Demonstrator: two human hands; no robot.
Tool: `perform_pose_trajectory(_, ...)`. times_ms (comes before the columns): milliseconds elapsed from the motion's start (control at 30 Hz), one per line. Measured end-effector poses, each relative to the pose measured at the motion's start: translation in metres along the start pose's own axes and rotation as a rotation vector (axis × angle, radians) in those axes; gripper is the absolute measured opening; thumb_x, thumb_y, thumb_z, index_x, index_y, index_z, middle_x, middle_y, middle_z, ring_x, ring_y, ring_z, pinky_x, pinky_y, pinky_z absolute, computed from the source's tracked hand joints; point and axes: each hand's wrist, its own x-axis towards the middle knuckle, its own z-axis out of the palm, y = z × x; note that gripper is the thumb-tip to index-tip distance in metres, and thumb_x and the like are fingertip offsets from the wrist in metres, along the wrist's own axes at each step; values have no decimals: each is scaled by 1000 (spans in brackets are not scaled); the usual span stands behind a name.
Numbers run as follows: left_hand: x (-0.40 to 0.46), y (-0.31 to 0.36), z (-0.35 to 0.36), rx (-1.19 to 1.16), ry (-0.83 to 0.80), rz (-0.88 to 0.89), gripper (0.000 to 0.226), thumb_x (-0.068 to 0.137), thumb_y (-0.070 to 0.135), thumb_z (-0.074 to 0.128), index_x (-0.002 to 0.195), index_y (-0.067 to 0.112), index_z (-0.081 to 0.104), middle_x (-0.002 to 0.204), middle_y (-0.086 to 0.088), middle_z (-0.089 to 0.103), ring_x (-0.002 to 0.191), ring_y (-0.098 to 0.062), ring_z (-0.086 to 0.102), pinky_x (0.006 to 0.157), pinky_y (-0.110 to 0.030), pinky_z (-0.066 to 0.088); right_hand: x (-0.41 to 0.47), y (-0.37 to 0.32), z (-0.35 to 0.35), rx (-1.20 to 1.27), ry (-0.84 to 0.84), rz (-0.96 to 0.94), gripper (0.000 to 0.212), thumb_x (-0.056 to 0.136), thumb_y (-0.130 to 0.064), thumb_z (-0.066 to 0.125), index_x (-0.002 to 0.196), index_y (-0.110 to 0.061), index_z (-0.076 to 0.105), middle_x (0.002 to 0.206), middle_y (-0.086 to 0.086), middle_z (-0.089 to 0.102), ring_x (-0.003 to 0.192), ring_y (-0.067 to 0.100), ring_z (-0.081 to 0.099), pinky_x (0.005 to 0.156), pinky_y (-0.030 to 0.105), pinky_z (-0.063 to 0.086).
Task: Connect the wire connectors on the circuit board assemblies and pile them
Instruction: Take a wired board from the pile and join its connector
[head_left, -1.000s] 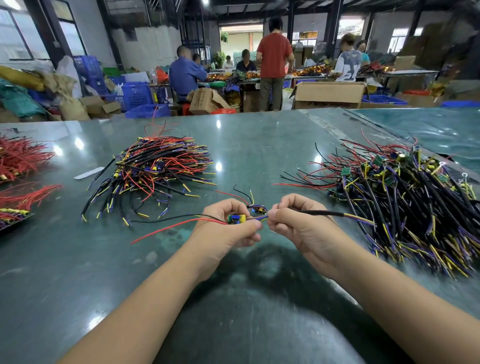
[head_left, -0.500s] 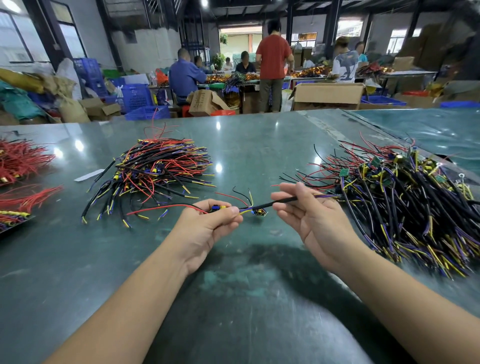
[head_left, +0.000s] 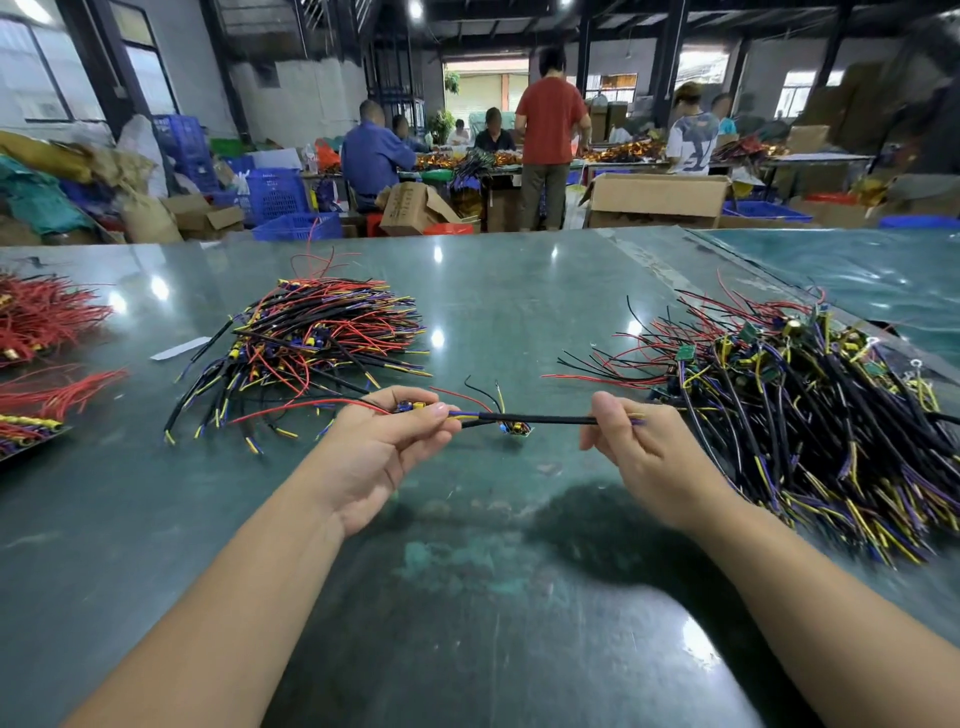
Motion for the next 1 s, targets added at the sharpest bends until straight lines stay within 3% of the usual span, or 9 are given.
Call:
perform_pose_trajectory(133,1,-2,0,10,15,-18,11,86,-7,55,88,4,56,69,-9,71,61,-13,70,56,-17,55,4,2,-6,-201,-46,-125,38,95,-42,33,68,-24,54,49,-9,35,49,7,38,49,17,27)
perform_pose_trajectory(267,1,-2,1,31,10,-22,10,84,-7,57,87,2,56,69,-10,70,61,-14,70,54,-17,55,6,2,-11,-301,-43,-145,45,96,-45,31,71,-18,57,52,-9,41,53,4,42,53,17,30)
perform_pose_trajectory(333,0,-2,2,28,7,-12,10,83,-7,58,85,3,57,70,-10,71,62,-14,70,55,-17,55,4,-2,-7,-87,-37,-17,55,97,-48,30,67,-12,58,52,-4,41,48,6,35,51,24,29)
perform_pose_trajectory(433,0,-5,6,-6,4,-20,14,83,-10,55,82,3,57,72,-12,72,61,-16,70,55,-19,55,0,-8,0,298,-21,157,65,99,-47,29,60,-3,59,46,-4,45,47,7,39,47,16,29)
perform_pose_trajectory(600,-1,-7,8,-43,-42,-23,7,79,0,60,84,4,59,70,-8,71,64,-14,70,57,-19,55,8,-12,6,409,198,265,52,104,-19,28,71,6,59,43,-4,52,42,2,40,44,14,31)
perform_pose_trajectory(700,1,-10,9,-39,12,9,9,80,-4,59,86,3,60,70,-9,71,63,-12,69,57,-18,56,10,-12,13,248,364,297,20,100,-23,43,97,-11,59,89,2,58,79,9,56,74,28,45)
perform_pose_trajectory(767,3,-11,8,-15,73,43,13,82,-8,58,86,3,59,70,-9,71,60,-11,69,58,-17,56,8,-15,15,-127,544,204,42,93,-25,58,127,-4,44,126,13,41,118,25,42,104,41,34)
perform_pose_trajectory(867,3,-12,8,38,82,69,15,82,-10,59,86,4,59,69,-9,71,59,-12,69,58,-17,56,1,-28,17,-516,663,-239,55,85,-22,60,131,2,44,132,18,41,125,31,32,109,46,27)
perform_pose_trajectory(1000,0,-19,13,120,9,65,11,84,-4,60,90,4,60,75,-8,71,66,-11,69,61,-18,55,-6,-45,35,-635,131,-538,44,81,-14,60,124,-4,58,122,8,60,121,31,49,103,47,38)
